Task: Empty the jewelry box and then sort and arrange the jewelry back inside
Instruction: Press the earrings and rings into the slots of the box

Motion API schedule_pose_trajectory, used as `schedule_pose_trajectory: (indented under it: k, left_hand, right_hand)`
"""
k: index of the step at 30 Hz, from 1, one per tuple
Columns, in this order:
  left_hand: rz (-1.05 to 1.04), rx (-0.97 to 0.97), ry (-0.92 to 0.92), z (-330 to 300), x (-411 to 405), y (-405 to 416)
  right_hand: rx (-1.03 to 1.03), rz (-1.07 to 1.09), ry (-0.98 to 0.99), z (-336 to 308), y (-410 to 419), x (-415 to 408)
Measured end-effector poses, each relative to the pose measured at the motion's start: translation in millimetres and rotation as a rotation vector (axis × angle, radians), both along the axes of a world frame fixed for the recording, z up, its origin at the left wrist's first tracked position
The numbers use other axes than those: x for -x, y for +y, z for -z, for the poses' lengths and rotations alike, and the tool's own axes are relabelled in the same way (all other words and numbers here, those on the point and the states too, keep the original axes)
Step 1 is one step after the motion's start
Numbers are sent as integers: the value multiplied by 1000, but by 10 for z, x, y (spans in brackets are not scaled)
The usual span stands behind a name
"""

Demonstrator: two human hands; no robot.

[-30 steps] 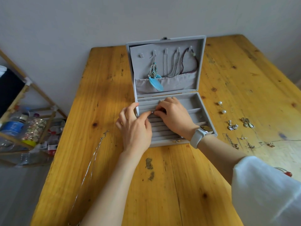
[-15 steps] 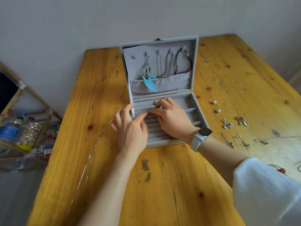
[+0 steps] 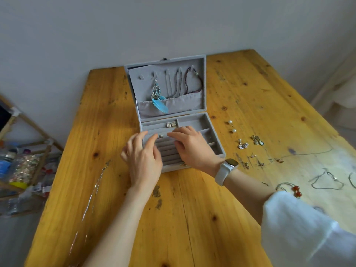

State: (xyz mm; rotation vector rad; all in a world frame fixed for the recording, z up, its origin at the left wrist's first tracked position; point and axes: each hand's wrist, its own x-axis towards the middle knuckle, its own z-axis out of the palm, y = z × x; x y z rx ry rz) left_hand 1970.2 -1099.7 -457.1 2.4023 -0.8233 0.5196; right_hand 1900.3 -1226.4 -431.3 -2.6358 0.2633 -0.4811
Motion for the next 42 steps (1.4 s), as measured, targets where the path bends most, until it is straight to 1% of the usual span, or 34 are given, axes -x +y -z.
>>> schedule_pose_trajectory:
  k: [2, 4, 5, 7, 10, 12, 14, 19, 21, 24, 26, 27, 28, 30, 32, 33, 34, 36, 42]
  left_hand:
    - [27, 46, -7, -10, 178, -18]
    - [85, 58, -7, -14, 372, -68]
    - [120, 42, -3, -5, 454, -103]
    - [161, -56, 17, 38, 573, -171]
    - [156, -233, 26, 146, 631, -199]
    - [164, -284, 2, 193, 632, -179]
    - [168, -291, -1, 192, 626, -169]
    - [187, -280, 61, 133, 640, -171]
    - [188, -215, 151, 96, 634, -182]
    - [188, 3, 244, 16, 656, -205]
    - [213, 180, 274, -47, 708, -219]
    - [247, 257, 325, -98, 753, -233]
    - [290, 322, 406, -165, 808, -250]
    - [361, 405, 624, -310, 913, -285]
    - [384, 495, 815, -427, 976, -289]
    - [380, 543, 876, -468, 991, -275]
    - [372, 578, 911, -496, 1000, -253]
    - [348, 613, 923, -518, 1000, -193]
    - [245, 652, 969, -499, 981, -25]
  right_hand:
    - [-55, 48, -135, -48, -99, 224]
    - [-44, 155, -176, -46, -277, 488]
    - [-20, 223, -159, -33, -384, 618]
    - [36, 367, -90, 18, -614, 838]
    - [53, 519, 112, 92, -878, 1011]
    - [22, 537, 199, 116, -959, 1038]
    - [-5, 523, 236, 126, -986, 1027]
    - [-83, 475, 241, 96, -982, 973]
    - [-101, 443, 256, 89, -968, 971]
    - [-130, 423, 270, 82, -945, 1003]
    - [-180, 399, 202, 18, -892, 1030]
    - [-233, 372, 142, -38, -841, 1039]
    - [-304, 330, 81, -111, -764, 1046]
    - [-430, 216, -8, -264, -554, 1058]
    - [-463, 136, -76, -348, -338, 1057]
    - [-451, 118, -105, -358, -250, 1051]
    - [-427, 105, -128, -358, -175, 1045]
    - [-385, 92, -160, -338, -69, 1030]
    - [-302, 54, -230, -243, 116, 957]
